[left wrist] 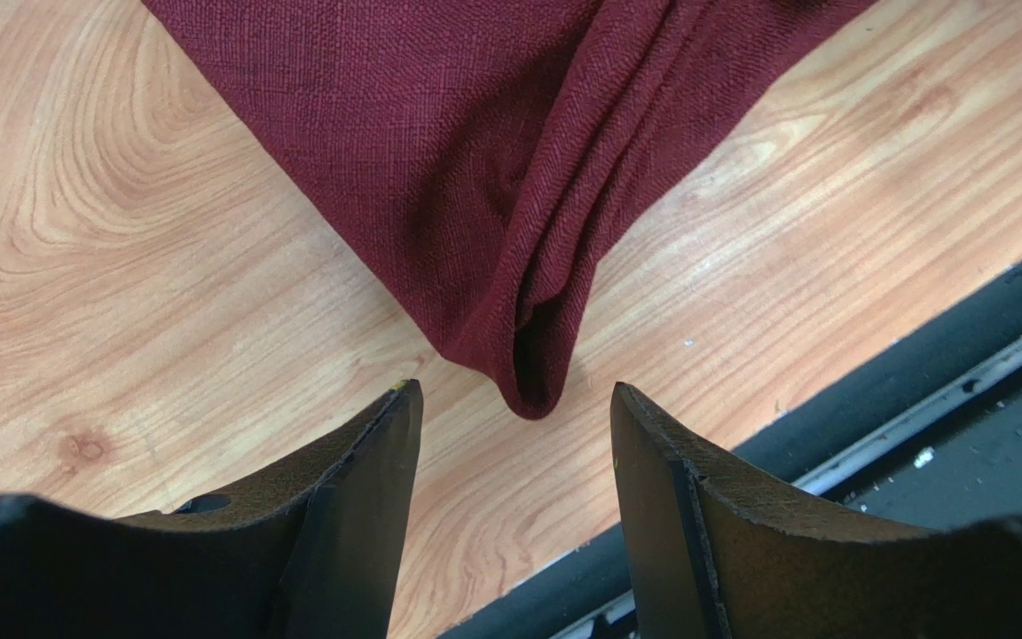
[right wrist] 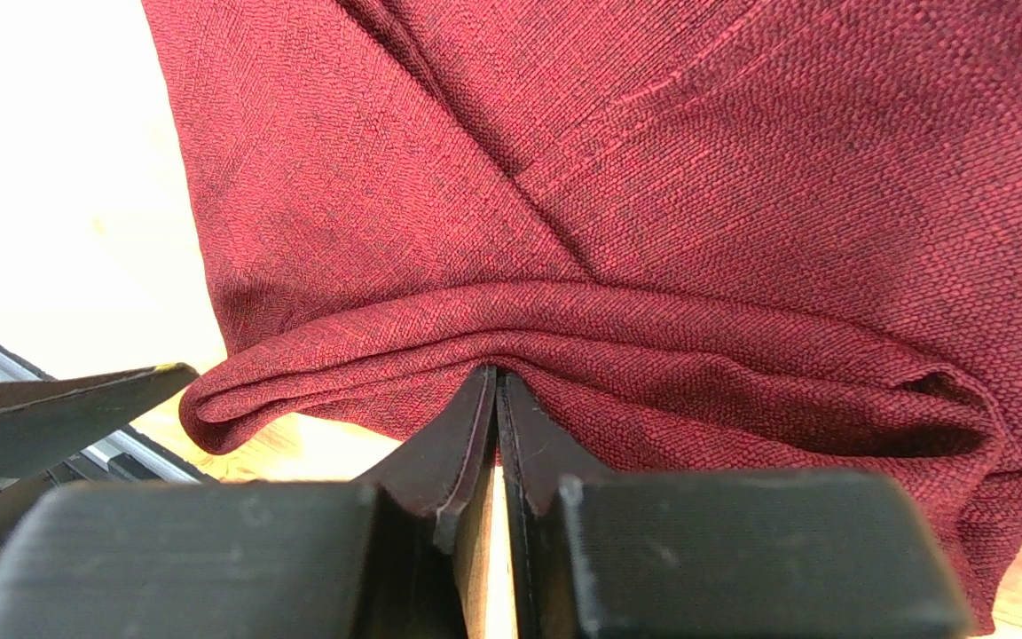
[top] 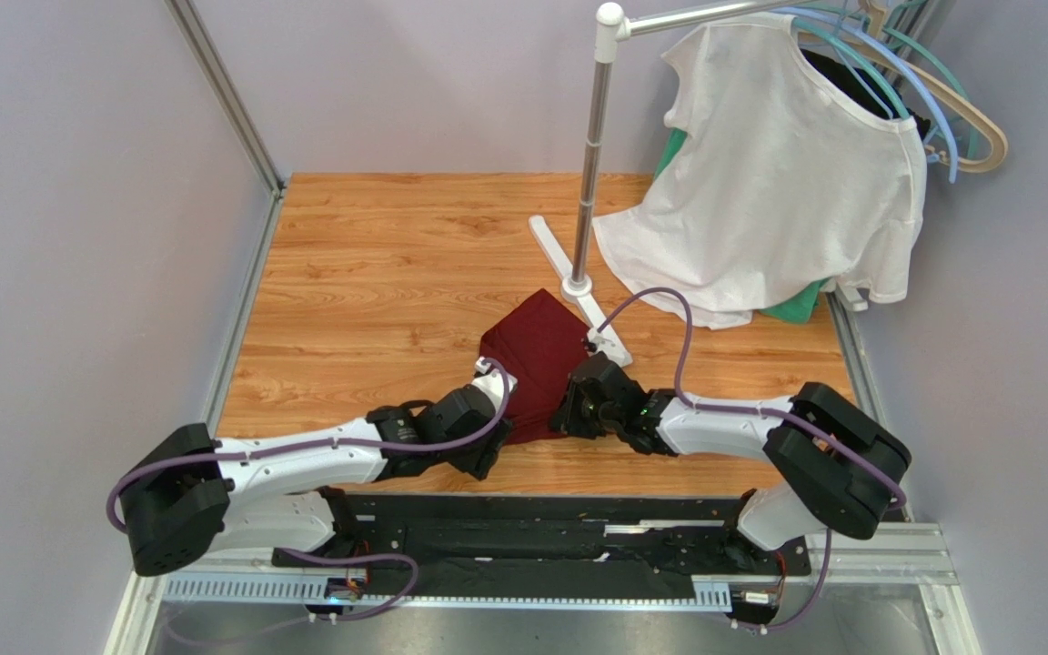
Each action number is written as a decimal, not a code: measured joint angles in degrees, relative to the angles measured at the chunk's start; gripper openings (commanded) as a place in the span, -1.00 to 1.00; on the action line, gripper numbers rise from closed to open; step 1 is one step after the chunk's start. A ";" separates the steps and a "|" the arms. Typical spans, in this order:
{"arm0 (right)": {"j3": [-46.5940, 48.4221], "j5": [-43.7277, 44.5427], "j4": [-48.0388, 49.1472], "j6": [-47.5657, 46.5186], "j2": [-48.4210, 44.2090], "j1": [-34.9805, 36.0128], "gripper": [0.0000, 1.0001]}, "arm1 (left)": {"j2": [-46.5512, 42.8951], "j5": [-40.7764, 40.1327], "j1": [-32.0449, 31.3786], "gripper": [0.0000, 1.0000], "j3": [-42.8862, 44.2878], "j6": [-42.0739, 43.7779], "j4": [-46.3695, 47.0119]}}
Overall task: Fold the napkin, place the utensils inside, and roll it up
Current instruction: Roll the napkin at the center of the board.
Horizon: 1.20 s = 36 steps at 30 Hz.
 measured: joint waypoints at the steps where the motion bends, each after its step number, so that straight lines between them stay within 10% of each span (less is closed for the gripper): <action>1: 0.02 -0.02 0.00 0.00 0.04 0.00 -0.80 | 0.46 -0.22 -0.07 0.19 0.04 0.02 0.24; 36: 0.61 -0.61 2.14 0.02 1.86 -0.02 -0.86 | 5.99 -7.50 1.92 -0.44 2.14 -2.93 1.86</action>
